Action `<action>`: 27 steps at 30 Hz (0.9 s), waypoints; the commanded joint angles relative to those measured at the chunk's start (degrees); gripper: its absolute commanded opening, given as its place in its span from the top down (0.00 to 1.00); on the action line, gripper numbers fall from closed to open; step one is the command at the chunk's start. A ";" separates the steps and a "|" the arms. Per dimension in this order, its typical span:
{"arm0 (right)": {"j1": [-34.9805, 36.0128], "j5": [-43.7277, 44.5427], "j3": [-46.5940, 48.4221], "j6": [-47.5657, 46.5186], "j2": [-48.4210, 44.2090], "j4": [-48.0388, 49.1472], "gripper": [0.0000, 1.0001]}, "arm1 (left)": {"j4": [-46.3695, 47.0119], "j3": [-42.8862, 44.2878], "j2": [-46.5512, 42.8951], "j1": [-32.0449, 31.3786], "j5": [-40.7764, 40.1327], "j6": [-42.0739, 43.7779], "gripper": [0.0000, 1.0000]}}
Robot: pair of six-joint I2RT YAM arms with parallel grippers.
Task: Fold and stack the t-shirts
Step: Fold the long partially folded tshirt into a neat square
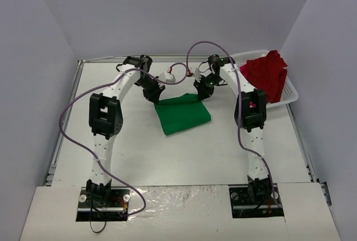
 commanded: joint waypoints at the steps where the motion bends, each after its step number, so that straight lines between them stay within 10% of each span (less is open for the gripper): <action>1: -1.91 1.45 2.62 1.43 1.25 0.61 0.95 | -1.31 -1.12 -0.38 1.94 -3.18 0.25 0.98; 5: -1.91 1.53 2.71 5.72 1.42 5.79 0.71 | 1.85 -3.32 0.14 2.20 -4.41 -1.33 0.97; 7: -1.82 1.89 2.71 7.31 1.51 9.31 0.58 | 2.38 -3.06 0.58 2.20 -4.59 -2.38 0.72; 11: -1.73 3.55 2.62 12.15 0.90 14.58 0.46 | 4.04 -2.53 0.06 2.20 -4.24 -4.67 0.67; 27: 4.15 13.13 -21.95 17.69 -21.59 17.93 0.50 | 18.38 -18.61 -20.59 5.36 -6.10 -26.64 0.64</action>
